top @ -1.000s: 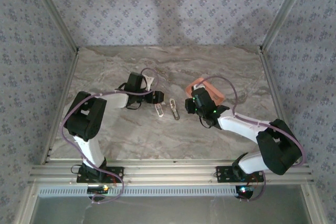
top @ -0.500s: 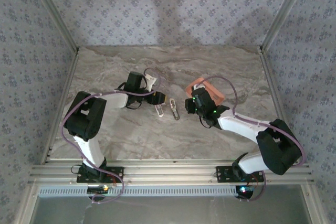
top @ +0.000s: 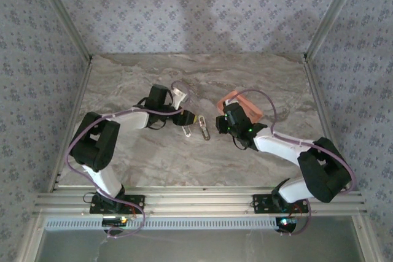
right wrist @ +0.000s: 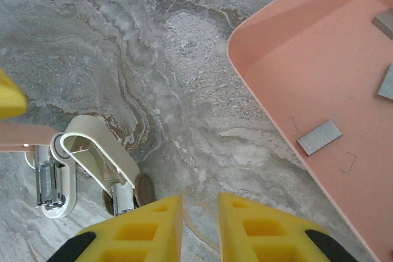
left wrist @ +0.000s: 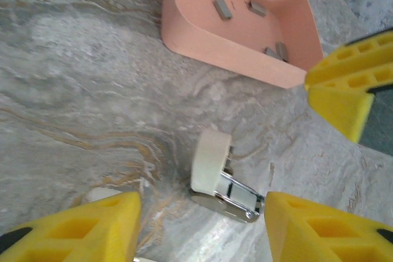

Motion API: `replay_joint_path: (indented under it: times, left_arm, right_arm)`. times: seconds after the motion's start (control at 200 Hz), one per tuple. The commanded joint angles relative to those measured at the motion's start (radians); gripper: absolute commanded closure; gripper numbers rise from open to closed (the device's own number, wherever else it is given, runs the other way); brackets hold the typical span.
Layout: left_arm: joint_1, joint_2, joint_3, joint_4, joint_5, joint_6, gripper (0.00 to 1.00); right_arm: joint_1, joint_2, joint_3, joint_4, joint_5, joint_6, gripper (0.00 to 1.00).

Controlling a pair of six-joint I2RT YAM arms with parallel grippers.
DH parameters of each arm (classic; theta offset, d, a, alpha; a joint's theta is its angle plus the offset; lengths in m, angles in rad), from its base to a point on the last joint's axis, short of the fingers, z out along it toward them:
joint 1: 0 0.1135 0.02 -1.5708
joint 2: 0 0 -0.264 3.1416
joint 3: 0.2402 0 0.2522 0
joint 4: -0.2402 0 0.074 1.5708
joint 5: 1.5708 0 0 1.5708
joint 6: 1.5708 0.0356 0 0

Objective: Load the staples into the stapler

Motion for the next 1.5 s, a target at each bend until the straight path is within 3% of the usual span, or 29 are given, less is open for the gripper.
replay_joint_path:
  times: [0.0, 0.18, 0.325, 0.625, 0.83, 0.955, 1.284, 1.494]
  left_arm:
    - [-0.020, -0.015, -0.013, -0.042, 0.043, 0.031, 0.46]
    - [-0.041, -0.022, -0.017, -0.078, 0.041, 0.024, 0.47]
    - [-0.046, -0.047, -0.019, -0.090, -0.024, -0.021, 0.50]
    - [-0.061, -0.030, -0.012, -0.138, -0.054, -0.025, 0.72]
    - [-0.090, 0.120, -0.058, -0.141, -0.097, 0.000, 0.90]
    - [-0.082, 0.137, -0.134, -0.085, -0.131, -0.020, 0.93]
    - [-0.079, -0.041, -0.027, -0.103, -0.131, -0.035, 0.67]
    - [-0.081, -0.025, 0.051, -0.073, -0.082, -0.058, 0.49]
  right_arm:
    - [0.008, 0.009, 0.031, 0.011, -0.004, -0.011, 0.78]
    - [0.009, 0.010, 0.034, 0.012, -0.004, -0.010, 0.78]
    - [0.014, 0.009, 0.038, 0.011, -0.004, -0.012, 0.78]
    - [0.020, 0.010, 0.038, 0.006, 0.001, -0.015, 0.79]
    - [0.015, 0.014, 0.025, 0.001, 0.013, -0.018, 0.79]
    - [0.014, 0.008, 0.021, -0.012, 0.020, -0.023, 0.79]
    - [0.011, -0.021, 0.016, -0.010, 0.018, -0.018, 0.78]
    - [0.006, -0.052, -0.024, 0.006, 0.008, 0.000, 0.76]
